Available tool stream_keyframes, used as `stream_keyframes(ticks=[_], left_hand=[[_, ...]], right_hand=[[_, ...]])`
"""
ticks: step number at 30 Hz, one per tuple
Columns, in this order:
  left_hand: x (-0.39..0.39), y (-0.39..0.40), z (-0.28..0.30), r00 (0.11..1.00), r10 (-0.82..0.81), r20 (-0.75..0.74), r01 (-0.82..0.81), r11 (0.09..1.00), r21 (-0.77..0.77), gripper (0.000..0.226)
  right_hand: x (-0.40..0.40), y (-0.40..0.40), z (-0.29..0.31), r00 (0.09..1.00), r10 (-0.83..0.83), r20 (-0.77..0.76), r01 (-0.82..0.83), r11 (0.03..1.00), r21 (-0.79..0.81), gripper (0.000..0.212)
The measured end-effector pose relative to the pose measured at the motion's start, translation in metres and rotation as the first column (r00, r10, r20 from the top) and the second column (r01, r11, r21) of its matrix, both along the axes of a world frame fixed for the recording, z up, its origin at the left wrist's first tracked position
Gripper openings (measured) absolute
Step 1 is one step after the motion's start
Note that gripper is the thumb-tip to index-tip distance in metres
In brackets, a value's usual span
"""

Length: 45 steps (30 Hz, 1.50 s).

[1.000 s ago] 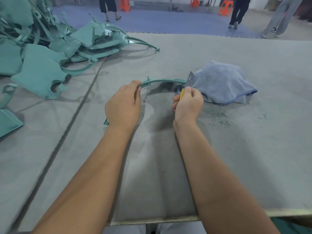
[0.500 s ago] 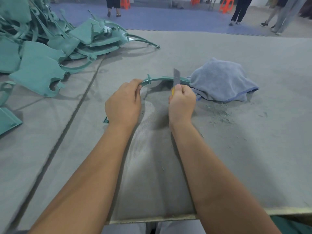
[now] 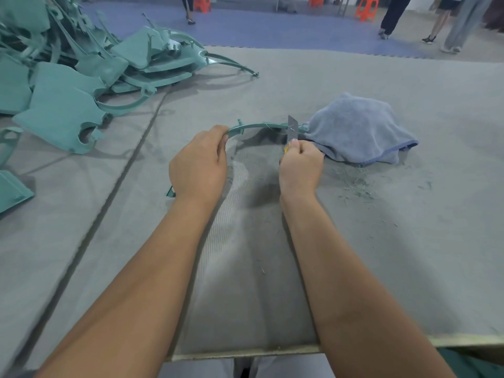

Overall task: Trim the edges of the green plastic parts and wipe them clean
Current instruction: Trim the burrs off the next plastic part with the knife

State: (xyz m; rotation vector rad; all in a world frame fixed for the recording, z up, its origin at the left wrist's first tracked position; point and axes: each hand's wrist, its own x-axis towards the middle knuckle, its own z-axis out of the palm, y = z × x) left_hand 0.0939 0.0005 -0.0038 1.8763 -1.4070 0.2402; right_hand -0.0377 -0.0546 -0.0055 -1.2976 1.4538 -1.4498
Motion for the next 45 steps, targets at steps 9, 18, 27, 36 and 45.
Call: stream_keyframes(ticks=[9, 18, 27, 36, 45], left_hand=[[-0.003, 0.003, 0.002, 1.0, -0.004, -0.013, 0.005, 0.999, 0.034, 0.03], [-0.003, 0.001, 0.002, 1.0, 0.005, -0.02, -0.004, 0.999, 0.032, 0.03], [-0.003, -0.001, -0.001, 0.999, 0.031, -0.025, -0.031, 1.0, -0.004, 0.029], [0.003, 0.003, 0.005, 0.993, 0.054, -0.102, -0.06, 0.997, -0.056, 0.028], [0.015, 0.007, 0.017, 0.936, 0.036, -0.35, -0.095, 0.984, -0.152, 0.023]], right_hand=[[0.009, 0.007, 0.001, 0.987, 0.02, 0.16, -0.016, 1.0, -0.024, 0.042], [0.011, 0.006, -0.004, 0.986, 0.162, -0.024, -0.163, 0.986, -0.023, 0.042], [0.018, 0.014, -0.001, 0.968, 0.233, 0.096, -0.225, 0.97, -0.089, 0.042], [0.001, 0.019, 0.012, 0.964, 0.095, 0.248, -0.055, 0.985, -0.163, 0.029], [0.008, 0.021, 0.007, 0.914, 0.189, -0.359, -0.21, 0.977, -0.02, 0.018]])
